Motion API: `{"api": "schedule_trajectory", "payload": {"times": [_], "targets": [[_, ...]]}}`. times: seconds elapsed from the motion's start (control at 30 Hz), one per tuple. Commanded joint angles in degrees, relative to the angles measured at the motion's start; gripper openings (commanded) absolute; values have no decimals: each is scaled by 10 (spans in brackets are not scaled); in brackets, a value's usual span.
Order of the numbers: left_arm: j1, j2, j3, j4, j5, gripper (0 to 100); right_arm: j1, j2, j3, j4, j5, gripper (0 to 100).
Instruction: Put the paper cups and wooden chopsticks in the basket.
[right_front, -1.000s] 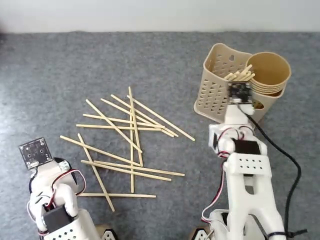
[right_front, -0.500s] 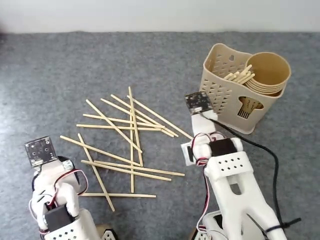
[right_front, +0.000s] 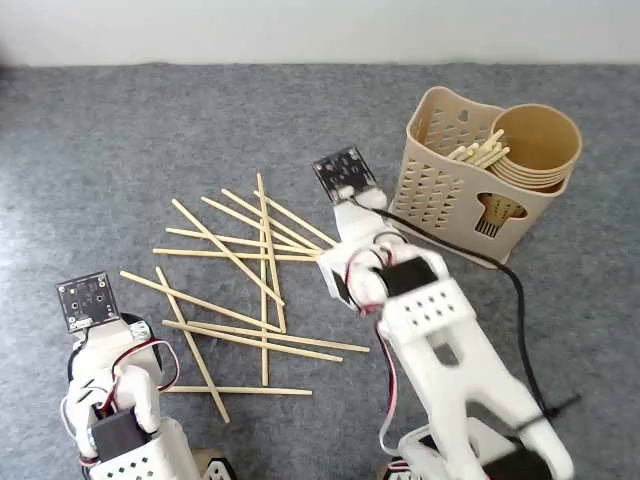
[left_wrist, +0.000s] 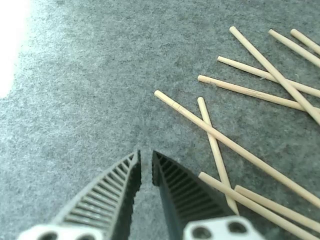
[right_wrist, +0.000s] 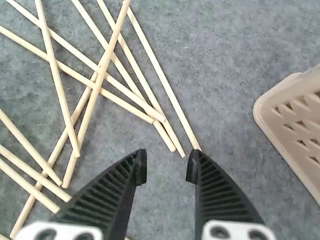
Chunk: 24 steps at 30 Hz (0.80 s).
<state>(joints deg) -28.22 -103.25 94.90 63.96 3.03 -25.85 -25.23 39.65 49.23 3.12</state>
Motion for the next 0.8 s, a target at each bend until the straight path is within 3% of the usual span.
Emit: {"api": "schedule_trajectory", "payload": {"times": [0.0, 0.53, 0.77], "targets": [[1, -4, -5, -13, -6, 41, -4, 71, -98, 14, -3, 155], [1, -4, -5, -13, -6, 41, -79, 395, -366, 116, 35, 158], [0, -4, -5, -13, -6, 41, -79, 473, -411, 117, 102, 158]]}}
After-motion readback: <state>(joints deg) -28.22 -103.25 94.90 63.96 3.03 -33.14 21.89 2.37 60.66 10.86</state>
